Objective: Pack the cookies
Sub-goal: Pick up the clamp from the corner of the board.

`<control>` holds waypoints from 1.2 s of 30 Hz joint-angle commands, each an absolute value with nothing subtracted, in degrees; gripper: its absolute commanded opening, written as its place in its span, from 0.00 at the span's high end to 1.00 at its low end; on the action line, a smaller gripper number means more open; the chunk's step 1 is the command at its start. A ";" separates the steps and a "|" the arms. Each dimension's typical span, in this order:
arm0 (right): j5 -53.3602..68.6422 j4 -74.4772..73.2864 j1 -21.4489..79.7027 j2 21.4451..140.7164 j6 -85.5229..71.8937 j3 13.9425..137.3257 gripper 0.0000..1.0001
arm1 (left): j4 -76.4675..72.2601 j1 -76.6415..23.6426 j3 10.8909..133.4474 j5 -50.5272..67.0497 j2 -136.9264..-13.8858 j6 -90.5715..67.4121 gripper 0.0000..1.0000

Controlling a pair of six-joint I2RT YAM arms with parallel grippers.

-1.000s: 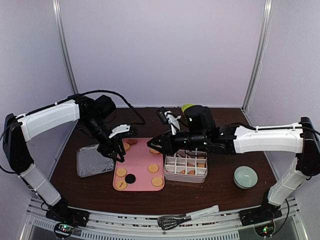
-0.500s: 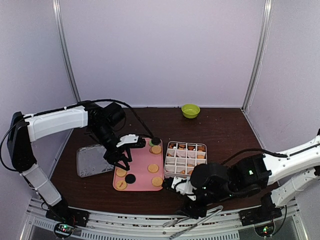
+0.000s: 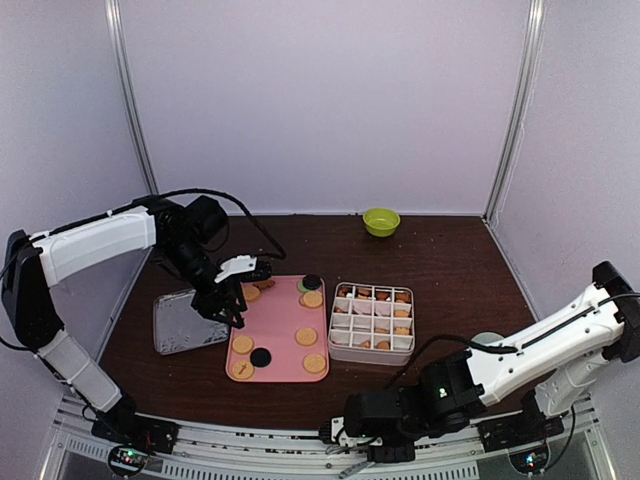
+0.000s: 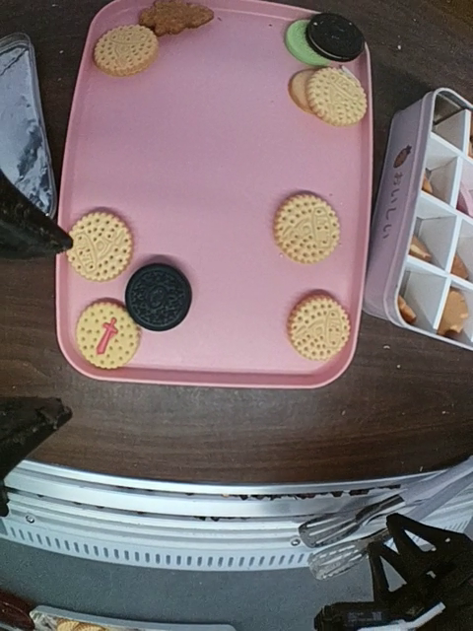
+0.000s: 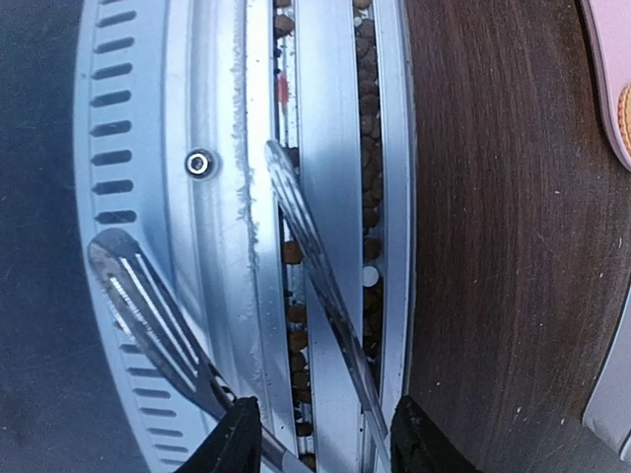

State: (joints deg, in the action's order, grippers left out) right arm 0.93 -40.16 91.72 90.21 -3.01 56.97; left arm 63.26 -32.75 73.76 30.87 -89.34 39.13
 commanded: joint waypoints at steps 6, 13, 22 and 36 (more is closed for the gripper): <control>-2.08 -41.89 90.18 94.01 2.70 59.79 0.69 | 65.36 -31.05 72.33 31.29 -85.31 40.34 0.50; 0.09 -44.61 90.42 98.31 4.03 60.35 0.87 | 69.02 -30.26 73.96 30.98 -85.32 42.32 0.49; -5.60 -45.37 89.91 96.21 4.76 60.95 1.00 | 70.75 -30.08 73.59 31.12 -83.02 43.94 0.49; -6.88 -40.38 78.06 94.32 2.33 72.53 1.00 | 71.05 -31.46 74.53 38.45 -79.99 45.08 0.53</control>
State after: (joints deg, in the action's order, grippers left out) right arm -6.22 -44.64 81.80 95.02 4.32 67.53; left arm 71.02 -30.63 72.88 35.11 -81.32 44.31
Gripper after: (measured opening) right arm 0.025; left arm 0.468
